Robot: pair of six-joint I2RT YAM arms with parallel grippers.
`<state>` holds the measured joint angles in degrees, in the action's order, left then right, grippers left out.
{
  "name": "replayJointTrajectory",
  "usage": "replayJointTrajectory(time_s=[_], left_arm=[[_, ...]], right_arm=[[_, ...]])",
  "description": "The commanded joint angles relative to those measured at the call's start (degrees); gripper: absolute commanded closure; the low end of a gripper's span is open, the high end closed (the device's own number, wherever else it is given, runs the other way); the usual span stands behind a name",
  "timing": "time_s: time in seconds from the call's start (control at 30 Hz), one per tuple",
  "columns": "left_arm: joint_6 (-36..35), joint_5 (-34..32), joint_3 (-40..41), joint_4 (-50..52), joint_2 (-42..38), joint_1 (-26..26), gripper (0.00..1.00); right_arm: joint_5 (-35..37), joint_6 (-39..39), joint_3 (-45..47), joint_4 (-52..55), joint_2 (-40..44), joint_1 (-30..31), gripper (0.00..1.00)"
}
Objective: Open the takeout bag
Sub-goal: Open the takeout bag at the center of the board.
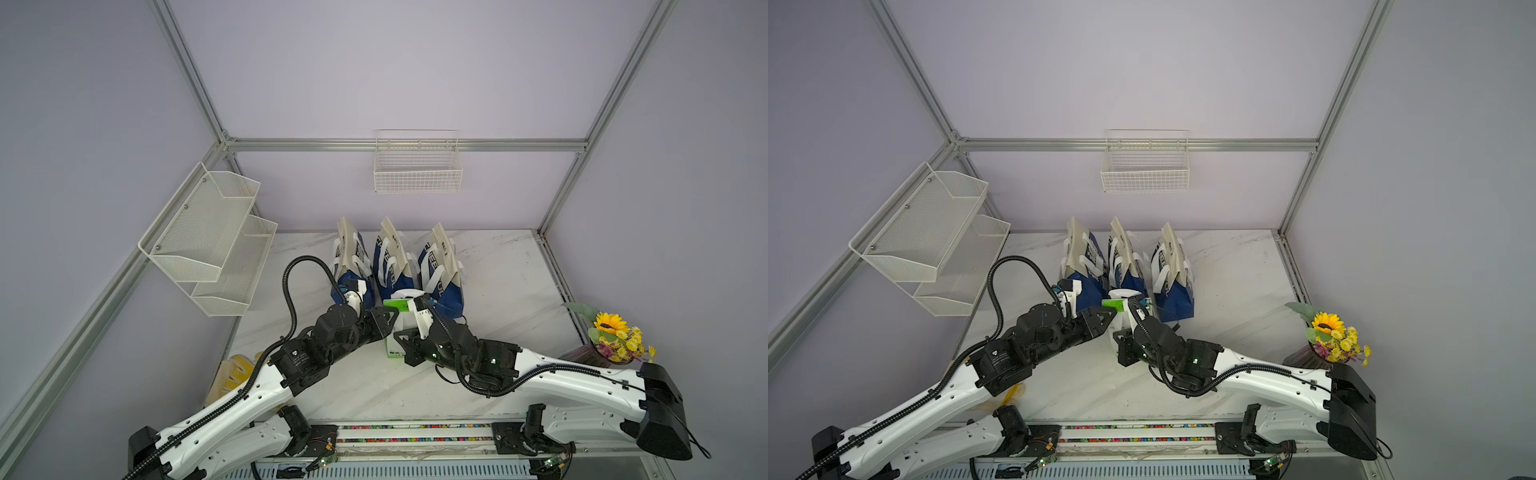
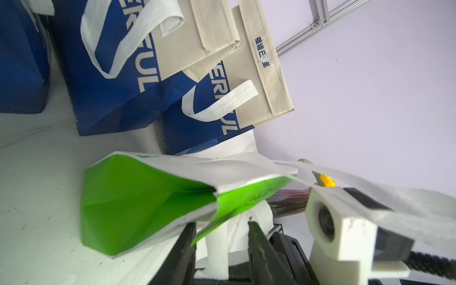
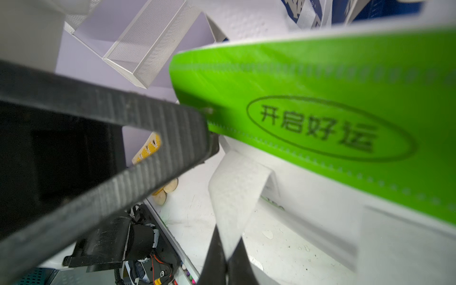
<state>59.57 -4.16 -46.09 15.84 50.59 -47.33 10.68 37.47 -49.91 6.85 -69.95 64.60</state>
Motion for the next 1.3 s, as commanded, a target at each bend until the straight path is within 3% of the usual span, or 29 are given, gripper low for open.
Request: replayJointTrajectory(time_s=[0.0,0.37,0.6,0.9,1.27], left_arm=[[-2.69,-5.14,-2.13,-3.93,-2.46,0.21,0.62],[-2.05,2.30,-1.60,-7.84,0.85,3.50,0.62],[0.47,-2.86,-1.40,2.42,-5.39,3.58,0.45],[2.92,5.36,-2.47,-0.73,-0.53,3.48,0.52],[2.39,4.28,-2.78,-2.77,1.10,3.60,0.59]], right_arm=[[-0.09,1.29,0.83,-0.80,1.41,-0.09,1.00],[-0.35,1.20,-0.03,-0.05,1.17,-0.51,1.00],[-1.35,0.76,-1.28,0.31,0.14,-1.14,1.00],[-1.18,0.71,-1.28,-0.01,-0.35,-1.15,1.00],[-1.36,0.74,-0.61,-0.10,-0.23,-1.19,1.00]])
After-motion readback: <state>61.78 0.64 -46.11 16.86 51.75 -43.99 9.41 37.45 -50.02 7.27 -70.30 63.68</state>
